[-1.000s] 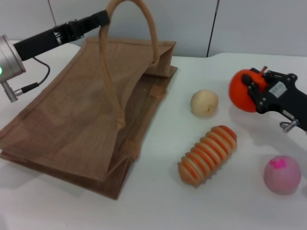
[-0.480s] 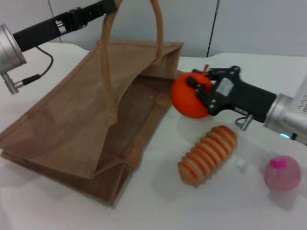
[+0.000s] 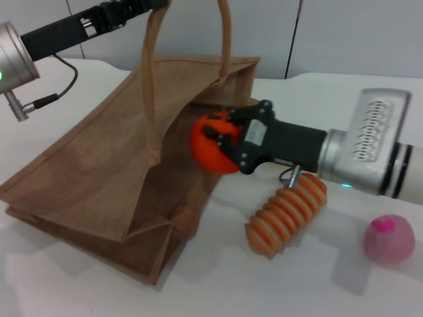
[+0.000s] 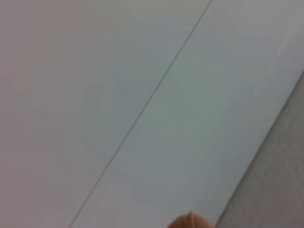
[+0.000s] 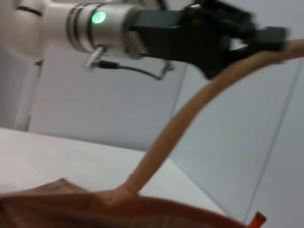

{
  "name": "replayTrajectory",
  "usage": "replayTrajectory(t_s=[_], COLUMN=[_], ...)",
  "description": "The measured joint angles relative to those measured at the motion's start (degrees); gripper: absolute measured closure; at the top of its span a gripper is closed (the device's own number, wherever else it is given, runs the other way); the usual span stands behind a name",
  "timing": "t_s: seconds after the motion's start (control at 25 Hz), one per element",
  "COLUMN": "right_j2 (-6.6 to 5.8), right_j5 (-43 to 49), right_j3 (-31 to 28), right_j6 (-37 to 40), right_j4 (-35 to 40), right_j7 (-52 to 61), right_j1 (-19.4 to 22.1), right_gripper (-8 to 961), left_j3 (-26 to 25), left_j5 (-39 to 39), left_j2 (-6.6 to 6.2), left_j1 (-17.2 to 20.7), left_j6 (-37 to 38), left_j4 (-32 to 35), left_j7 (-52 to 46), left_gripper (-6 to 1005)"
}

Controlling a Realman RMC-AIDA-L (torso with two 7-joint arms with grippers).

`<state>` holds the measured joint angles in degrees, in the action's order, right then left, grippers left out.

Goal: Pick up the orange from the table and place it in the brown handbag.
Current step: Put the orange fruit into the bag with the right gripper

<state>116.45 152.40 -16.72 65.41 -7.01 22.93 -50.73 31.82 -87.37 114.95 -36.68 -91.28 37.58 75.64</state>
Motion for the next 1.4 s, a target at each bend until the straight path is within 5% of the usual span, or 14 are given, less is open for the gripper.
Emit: replayTrajectory(t_s=[0.92,1.4], right_j2=[0.71,0.8], right_j5=[1.4,0.8], right_j3=[1.6,-2.1], right_j6=[-22.6,-29.6], right_j4=[-9.8,-10.5], right_j7=[-4.1,-6.7], right_j1=[-10.2,-10.8], right_gripper=[810,790], left_j3=[0.3,0.2], left_j5=[0.2,0.2], left_j2=[0.55,0.63], left_j1=[-3.7,-4.1], left_j6=[-2.3,-2.4], left_j4=[0.0,-0.4], left_j7=[-2.1,-2.2], left_gripper=[904,907])
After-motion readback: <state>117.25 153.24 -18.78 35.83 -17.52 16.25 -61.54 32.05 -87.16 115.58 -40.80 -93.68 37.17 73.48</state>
